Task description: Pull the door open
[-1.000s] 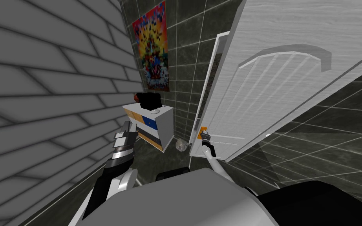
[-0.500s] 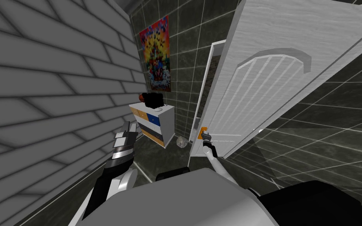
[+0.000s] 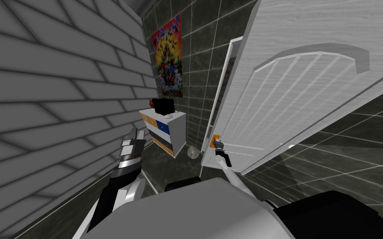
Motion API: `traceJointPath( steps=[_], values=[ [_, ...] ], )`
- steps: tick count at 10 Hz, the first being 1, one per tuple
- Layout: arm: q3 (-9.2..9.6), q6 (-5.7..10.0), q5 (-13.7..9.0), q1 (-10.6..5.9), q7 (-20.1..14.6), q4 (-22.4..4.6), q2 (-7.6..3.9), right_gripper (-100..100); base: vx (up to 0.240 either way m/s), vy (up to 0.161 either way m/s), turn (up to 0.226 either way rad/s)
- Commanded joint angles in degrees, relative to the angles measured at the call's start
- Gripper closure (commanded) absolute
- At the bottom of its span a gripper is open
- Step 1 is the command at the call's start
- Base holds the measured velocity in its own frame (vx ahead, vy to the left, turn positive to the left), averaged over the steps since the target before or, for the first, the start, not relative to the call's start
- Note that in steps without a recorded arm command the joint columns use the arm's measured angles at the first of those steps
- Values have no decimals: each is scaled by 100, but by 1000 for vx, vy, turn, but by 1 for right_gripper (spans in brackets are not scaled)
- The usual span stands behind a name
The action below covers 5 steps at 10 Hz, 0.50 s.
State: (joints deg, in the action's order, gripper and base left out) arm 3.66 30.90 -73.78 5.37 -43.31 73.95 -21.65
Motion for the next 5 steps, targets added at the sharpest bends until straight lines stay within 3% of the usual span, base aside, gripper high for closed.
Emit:
traceJointPath(
  steps=[1,5],
  values=[
    [25,34,31,-33,-106,-25,-72,100,159,-75,81],
    [102,0,55,17,-267,8,-190,100,160,-86,87]
  ],
)
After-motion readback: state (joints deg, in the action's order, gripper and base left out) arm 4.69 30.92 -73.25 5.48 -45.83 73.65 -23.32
